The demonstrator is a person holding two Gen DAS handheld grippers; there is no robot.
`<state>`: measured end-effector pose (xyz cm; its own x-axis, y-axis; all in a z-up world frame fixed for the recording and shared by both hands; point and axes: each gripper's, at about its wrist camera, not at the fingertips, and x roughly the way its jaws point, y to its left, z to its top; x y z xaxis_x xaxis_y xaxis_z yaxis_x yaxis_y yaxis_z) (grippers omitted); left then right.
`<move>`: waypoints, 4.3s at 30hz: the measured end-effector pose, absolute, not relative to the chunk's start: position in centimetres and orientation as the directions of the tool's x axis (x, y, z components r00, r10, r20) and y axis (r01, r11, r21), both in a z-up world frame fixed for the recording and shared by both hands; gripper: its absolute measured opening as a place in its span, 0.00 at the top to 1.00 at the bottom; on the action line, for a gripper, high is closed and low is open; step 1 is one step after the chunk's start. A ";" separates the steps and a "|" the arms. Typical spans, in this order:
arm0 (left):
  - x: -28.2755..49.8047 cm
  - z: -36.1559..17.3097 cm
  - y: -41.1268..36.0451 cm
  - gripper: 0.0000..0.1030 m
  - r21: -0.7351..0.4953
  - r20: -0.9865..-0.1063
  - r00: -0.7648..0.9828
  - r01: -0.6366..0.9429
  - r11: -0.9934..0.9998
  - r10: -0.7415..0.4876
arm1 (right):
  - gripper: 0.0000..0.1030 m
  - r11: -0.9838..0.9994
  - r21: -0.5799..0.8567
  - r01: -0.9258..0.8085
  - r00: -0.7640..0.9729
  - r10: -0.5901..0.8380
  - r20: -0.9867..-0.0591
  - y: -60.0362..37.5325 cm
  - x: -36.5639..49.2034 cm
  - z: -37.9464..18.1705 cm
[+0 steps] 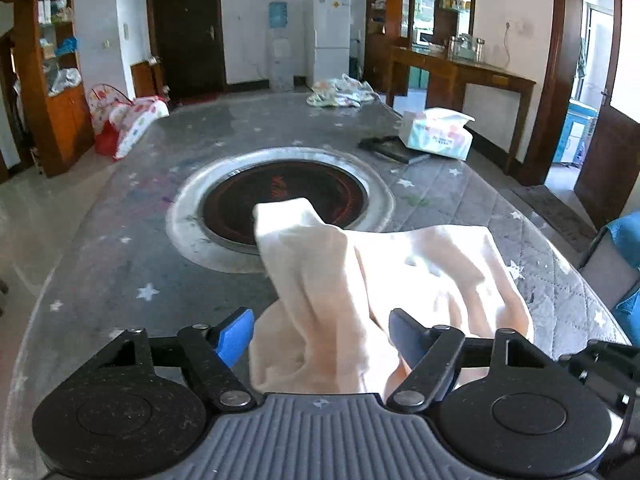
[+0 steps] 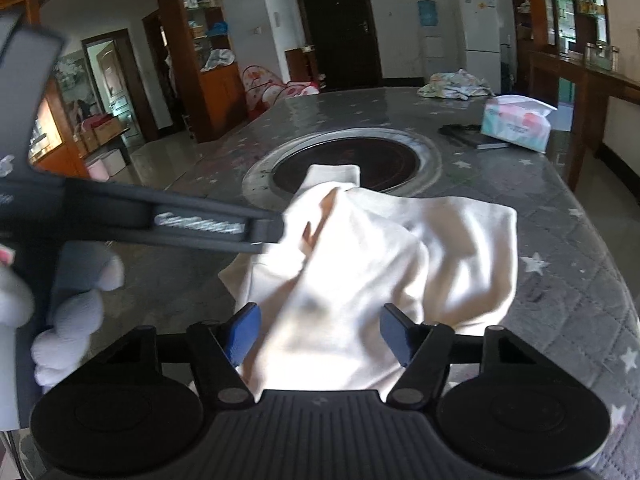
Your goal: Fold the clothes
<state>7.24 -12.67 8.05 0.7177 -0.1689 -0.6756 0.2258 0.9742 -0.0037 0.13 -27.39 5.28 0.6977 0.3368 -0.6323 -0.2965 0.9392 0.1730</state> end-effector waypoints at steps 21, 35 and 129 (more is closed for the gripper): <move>6.6 7.7 -10.7 0.97 -0.080 -0.663 0.710 0.247 0.966 -0.236 | 0.95 0.943 0.124 -0.310 0.690 0.313 -0.653 -27.6 -0.4 4.3; -0.4 11.0 -7.0 0.98 -0.096 -0.592 0.776 0.201 0.975 -0.218 | 0.96 0.972 0.066 -0.226 0.793 0.223 -0.567 -31.7 -4.8 7.9; -1.3 6.8 3.6 0.95 -0.079 -0.600 0.800 -0.094 0.992 0.028 | 0.48 0.995 0.016 -0.103 0.695 0.084 -0.714 -38.0 -8.6 2.5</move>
<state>-1.35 3.64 6.85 0.7998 0.0282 -0.5996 -0.0940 0.9925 -0.0787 -8.60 -37.96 2.46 0.6947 0.0839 -0.7144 -0.1034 0.9945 0.0162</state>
